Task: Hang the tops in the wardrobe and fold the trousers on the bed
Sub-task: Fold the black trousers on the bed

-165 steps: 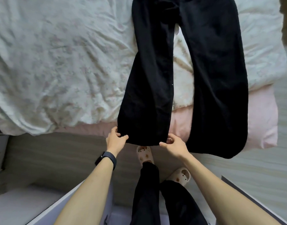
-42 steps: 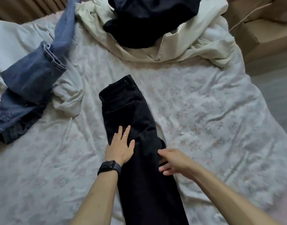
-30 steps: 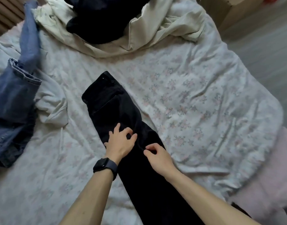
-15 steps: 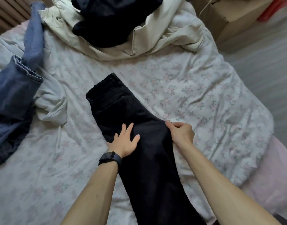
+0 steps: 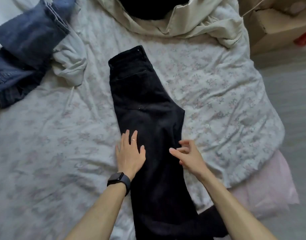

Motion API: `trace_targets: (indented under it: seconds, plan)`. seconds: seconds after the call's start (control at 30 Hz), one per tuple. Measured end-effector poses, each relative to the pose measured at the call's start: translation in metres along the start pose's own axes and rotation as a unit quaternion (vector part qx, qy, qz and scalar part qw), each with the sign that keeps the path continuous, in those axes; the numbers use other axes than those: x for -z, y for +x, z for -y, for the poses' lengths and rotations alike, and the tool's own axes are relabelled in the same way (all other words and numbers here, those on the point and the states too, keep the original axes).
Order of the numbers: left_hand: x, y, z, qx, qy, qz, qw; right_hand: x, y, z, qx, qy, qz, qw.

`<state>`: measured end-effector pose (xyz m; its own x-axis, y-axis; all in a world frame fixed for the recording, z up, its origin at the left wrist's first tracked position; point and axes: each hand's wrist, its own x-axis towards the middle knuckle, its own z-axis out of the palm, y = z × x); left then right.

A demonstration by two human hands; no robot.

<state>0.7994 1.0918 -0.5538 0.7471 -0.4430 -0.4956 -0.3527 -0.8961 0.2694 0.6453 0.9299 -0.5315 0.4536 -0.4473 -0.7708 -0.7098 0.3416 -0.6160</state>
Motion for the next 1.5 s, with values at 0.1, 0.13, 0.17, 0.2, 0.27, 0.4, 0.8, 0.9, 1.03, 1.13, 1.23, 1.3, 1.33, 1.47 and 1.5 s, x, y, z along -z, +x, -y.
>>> trace_targets:
  seconds: [0.1,0.13,0.17,0.2,0.27,0.4,0.8,0.9,1.03,1.13,1.23,1.3,1.33,1.47,1.5]
  plan:
    - [-0.029,-0.090,0.021,0.066,-0.056,0.001,0.996,0.012,-0.040,-0.048,-0.024,-0.139,0.064,0.988]
    - [-0.040,-0.119,0.025,0.094,-0.078,0.003,0.992,0.016,-0.054,-0.065,-0.035,-0.209,0.079,0.974]
    - [-0.050,-0.147,0.027,0.125,-0.101,0.004,0.987,0.020,-0.068,-0.084,-0.036,-0.295,0.085,0.951]
    - [-0.058,-0.173,0.026,0.155,-0.121,0.000,0.981,0.024,-0.081,-0.103,-0.028,-0.384,0.086,0.919]
    - [-0.075,-0.221,0.014,0.231,-0.168,-0.005,0.958,0.034,-0.108,-0.133,-0.017,-0.520,0.093,0.849]
    - [-0.109,-0.264,-0.014,0.398,-0.328,0.108,0.850,0.041,-0.142,-0.168,0.022,-0.625,0.137,0.769]
    - [-0.174,-0.365,0.048,0.337,-0.216,0.151,0.904,0.002,-0.246,-0.301,0.015,-0.619,0.320,0.717]
    - [-0.169,-0.375,0.079,0.359,-0.228,0.103,0.899,0.007,-0.238,-0.311,0.017,-0.567,0.262,0.781]
    - [-0.167,-0.354,0.085,0.307,-0.210,0.086,0.924,0.016,-0.200,-0.302,0.009,-0.397,0.066,0.915]
    - [-0.172,-0.326,0.084,0.268,-0.240,0.104,0.927,0.014,-0.167,-0.291,-0.021,-0.304,-0.014,0.952]
    - [-0.181,-0.305,0.091,0.257,-0.262,0.096,0.925,0.002,-0.149,-0.293,-0.036,-0.272,-0.036,0.961]
    - [-0.183,-0.300,0.096,0.249,-0.235,0.075,0.937,-0.002,-0.149,-0.296,-0.029,-0.294,-0.025,0.955]
    - [-0.185,-0.300,0.101,0.240,-0.211,0.076,0.944,-0.005,-0.150,-0.300,-0.023,-0.312,-0.021,0.949]
    - [-0.187,-0.310,0.112,0.208,-0.169,0.103,0.958,-0.007,-0.162,-0.314,-0.003,-0.370,-0.029,0.929]
    - [-0.187,-0.310,0.111,0.203,-0.168,0.111,0.958,-0.008,-0.164,-0.317,-0.003,-0.374,-0.034,0.927]
